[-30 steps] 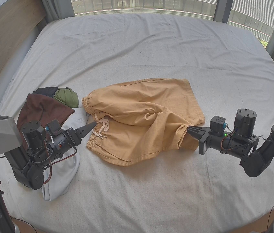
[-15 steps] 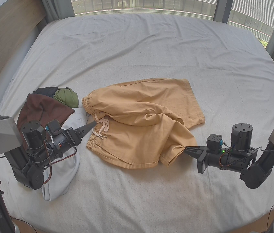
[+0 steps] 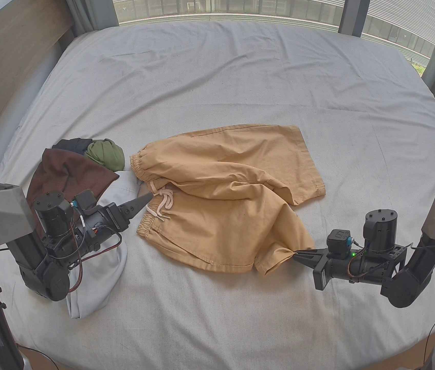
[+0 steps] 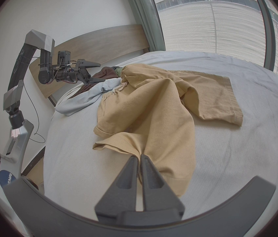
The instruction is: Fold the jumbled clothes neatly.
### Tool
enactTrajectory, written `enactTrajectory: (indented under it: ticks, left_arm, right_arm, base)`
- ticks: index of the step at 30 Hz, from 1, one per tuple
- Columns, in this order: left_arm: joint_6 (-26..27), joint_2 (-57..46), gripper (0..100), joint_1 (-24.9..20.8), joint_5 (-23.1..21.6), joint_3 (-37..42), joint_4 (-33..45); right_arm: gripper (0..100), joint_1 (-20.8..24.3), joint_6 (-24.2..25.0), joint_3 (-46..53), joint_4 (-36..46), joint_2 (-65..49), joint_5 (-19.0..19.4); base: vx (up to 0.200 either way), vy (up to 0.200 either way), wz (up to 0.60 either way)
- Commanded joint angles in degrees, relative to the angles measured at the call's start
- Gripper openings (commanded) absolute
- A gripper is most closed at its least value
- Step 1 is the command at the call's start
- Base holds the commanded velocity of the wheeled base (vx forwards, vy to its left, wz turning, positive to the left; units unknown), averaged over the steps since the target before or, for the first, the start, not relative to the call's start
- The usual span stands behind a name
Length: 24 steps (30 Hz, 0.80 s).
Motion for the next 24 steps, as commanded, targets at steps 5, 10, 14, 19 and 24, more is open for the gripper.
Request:
enactTrajectory:
  ticks: [5,10,14,19,24]
  left_arm:
    - [-0.02,-0.04,100,0.0,-0.01,0.02,-0.01]
    - [-0.02,0.05,100,0.0,-0.01,0.02,-0.01]
    - [-0.02,0.22,100,-0.09,-0.01,0.11,-0.01]
    - [-0.02,1.02,100,0.0,-0.01,0.72,0.07]
    - [0.24,3.74,100,0.0,0.08,1.34,0.07]
  right_arm:
    - [100,0.99,0.58,0.96,-0.12,0.23,-0.01]
    - [100,1.26,1.46,2.02,-0.04,-3.29,-0.19]
    - [100,0.55,2.69,3.34,0.05,-6.98,-0.98]
    - [100,-0.94,4.88,4.3,-0.04,-10.23,-3.79]
    - [100,-1.91,6.03,4.48,-0.21,-11.02,-3.79]
  base:
    - [0.0,0.0,0.0]
    - [0.0,0.0,0.0]
    - [0.0,0.0,0.0]
    - [0.0,0.0,0.0]
    - [0.0,0.0,0.0]
